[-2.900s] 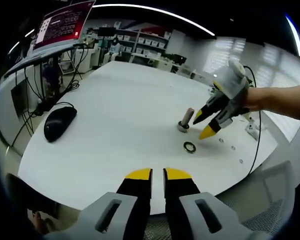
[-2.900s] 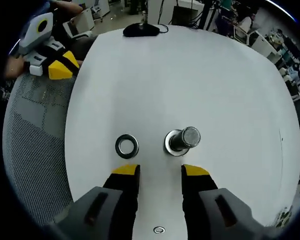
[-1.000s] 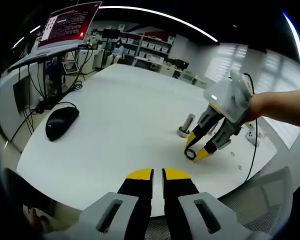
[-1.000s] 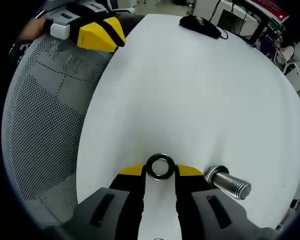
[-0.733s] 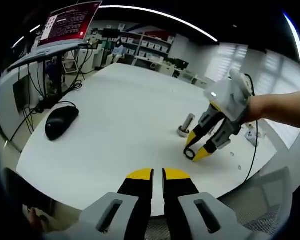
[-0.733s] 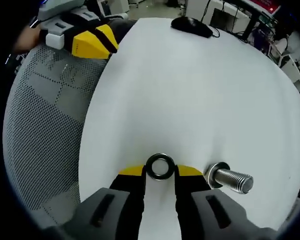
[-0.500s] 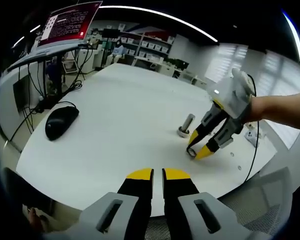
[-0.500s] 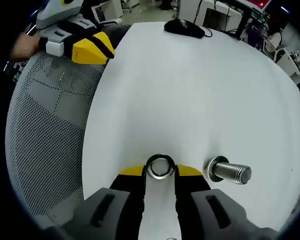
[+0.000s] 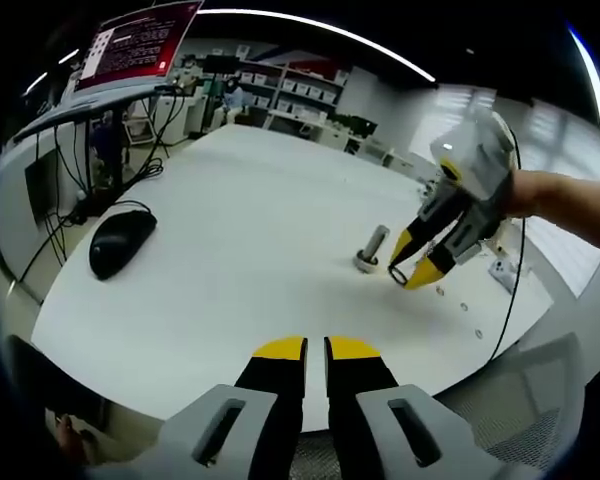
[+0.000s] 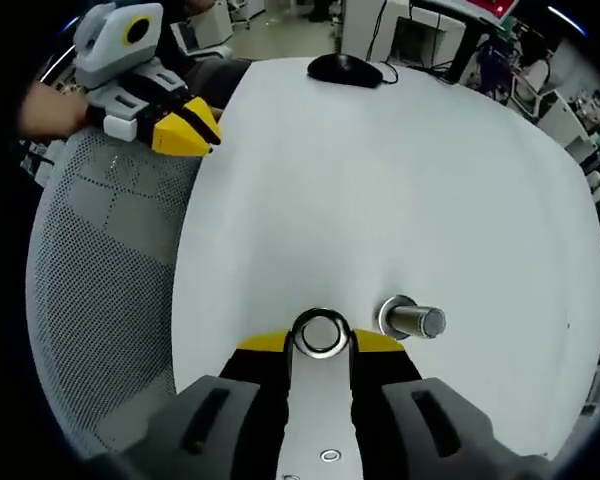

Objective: Place the washer onto the threaded stud by aligning its center hole with the stud, sliding it down to the base, and recovering from edge contact or off-axis alignment until the washer reaches the visible bottom stop.

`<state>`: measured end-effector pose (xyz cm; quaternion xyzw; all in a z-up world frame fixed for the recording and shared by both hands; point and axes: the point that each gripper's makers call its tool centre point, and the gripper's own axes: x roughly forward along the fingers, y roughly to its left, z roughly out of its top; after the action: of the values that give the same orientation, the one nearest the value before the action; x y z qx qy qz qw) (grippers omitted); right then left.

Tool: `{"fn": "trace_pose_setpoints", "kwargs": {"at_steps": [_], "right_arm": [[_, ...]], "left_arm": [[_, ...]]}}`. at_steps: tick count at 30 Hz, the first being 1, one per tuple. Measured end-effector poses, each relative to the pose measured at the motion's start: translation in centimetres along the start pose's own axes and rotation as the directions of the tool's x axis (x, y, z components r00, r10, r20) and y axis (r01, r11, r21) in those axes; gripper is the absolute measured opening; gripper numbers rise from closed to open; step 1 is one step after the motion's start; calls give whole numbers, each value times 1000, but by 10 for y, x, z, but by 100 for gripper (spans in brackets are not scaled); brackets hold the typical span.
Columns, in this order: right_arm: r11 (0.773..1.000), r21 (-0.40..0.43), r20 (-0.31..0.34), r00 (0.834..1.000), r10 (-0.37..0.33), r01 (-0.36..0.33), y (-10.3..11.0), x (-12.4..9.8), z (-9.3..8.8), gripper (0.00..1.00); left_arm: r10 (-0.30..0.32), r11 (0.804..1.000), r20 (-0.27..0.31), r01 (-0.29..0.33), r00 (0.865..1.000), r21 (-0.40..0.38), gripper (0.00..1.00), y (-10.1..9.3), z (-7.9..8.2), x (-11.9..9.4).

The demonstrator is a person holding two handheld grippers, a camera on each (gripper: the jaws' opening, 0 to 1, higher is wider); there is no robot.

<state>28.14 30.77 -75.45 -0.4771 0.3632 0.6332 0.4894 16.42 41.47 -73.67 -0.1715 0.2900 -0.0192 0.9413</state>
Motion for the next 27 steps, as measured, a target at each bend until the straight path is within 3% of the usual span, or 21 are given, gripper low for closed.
{"fn": "trace_pose_setpoints", "kwargs": {"at_steps": [16,27], "right_arm": [[997,-45,5,998,-65,65,-37,-34,11,23],[993,-70,-20,996,-92,91,-57,-28,14,23]], "left_arm": [[3,1000,4,-3,1000,-1,4,0,0,-1],[1,1000,3,-1,1000,5,4,0,0,-1]]}}
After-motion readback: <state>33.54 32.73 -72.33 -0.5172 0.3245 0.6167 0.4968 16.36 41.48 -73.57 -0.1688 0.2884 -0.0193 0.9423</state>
